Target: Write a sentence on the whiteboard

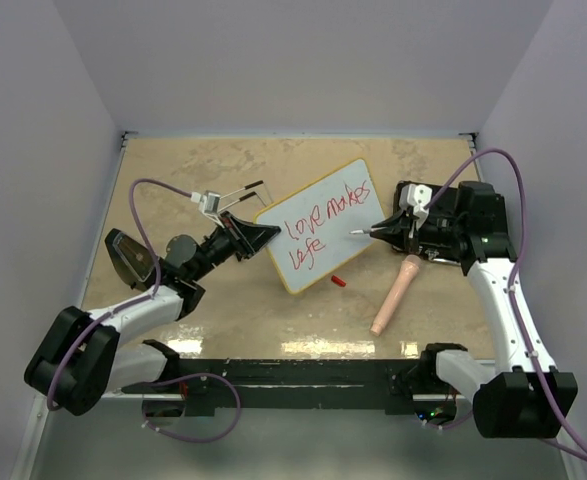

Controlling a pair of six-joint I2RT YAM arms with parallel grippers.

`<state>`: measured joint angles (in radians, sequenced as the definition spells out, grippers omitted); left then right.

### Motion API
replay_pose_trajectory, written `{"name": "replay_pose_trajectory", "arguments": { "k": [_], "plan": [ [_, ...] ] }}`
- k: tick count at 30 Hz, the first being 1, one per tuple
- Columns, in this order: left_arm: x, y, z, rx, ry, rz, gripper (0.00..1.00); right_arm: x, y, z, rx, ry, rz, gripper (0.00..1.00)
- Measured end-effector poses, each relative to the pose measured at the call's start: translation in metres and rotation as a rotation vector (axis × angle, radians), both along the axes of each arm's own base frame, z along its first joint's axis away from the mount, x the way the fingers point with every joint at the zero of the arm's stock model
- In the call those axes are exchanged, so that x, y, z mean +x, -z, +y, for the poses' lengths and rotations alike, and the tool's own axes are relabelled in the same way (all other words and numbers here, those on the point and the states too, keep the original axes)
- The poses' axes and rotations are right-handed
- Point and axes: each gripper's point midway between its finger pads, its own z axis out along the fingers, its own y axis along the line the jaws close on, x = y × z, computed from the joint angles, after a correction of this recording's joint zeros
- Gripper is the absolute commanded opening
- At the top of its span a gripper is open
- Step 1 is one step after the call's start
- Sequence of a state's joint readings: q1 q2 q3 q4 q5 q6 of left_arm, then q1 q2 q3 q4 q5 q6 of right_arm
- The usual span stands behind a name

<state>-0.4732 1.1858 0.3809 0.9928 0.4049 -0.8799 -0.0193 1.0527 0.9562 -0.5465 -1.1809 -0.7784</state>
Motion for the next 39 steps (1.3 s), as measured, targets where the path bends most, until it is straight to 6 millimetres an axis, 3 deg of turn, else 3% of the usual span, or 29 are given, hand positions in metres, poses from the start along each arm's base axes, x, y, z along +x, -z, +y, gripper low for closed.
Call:
{"name": "replay_pose_trajectory", "arguments": {
  "k": [9, 17, 39],
  "plan": [
    [-0.006, 0.009, -0.007, -0.002, 0.061, 0.026, 0.0, -0.002, -0.013, 0.0, 0.026, 0.034, -0.034, 0.0],
    [-0.015, 0.0, -0.003, -0.012, 0.061, 0.006, 0.0, 0.002, -0.013, 0.0, 0.039, 0.05, -0.006, 0.0],
    [-0.022, 0.01, 0.0, -0.019, 0.066, 0.044, 0.0, 0.003, -0.003, 0.013, 0.018, 0.028, 0.025, 0.0]
  ]
}}
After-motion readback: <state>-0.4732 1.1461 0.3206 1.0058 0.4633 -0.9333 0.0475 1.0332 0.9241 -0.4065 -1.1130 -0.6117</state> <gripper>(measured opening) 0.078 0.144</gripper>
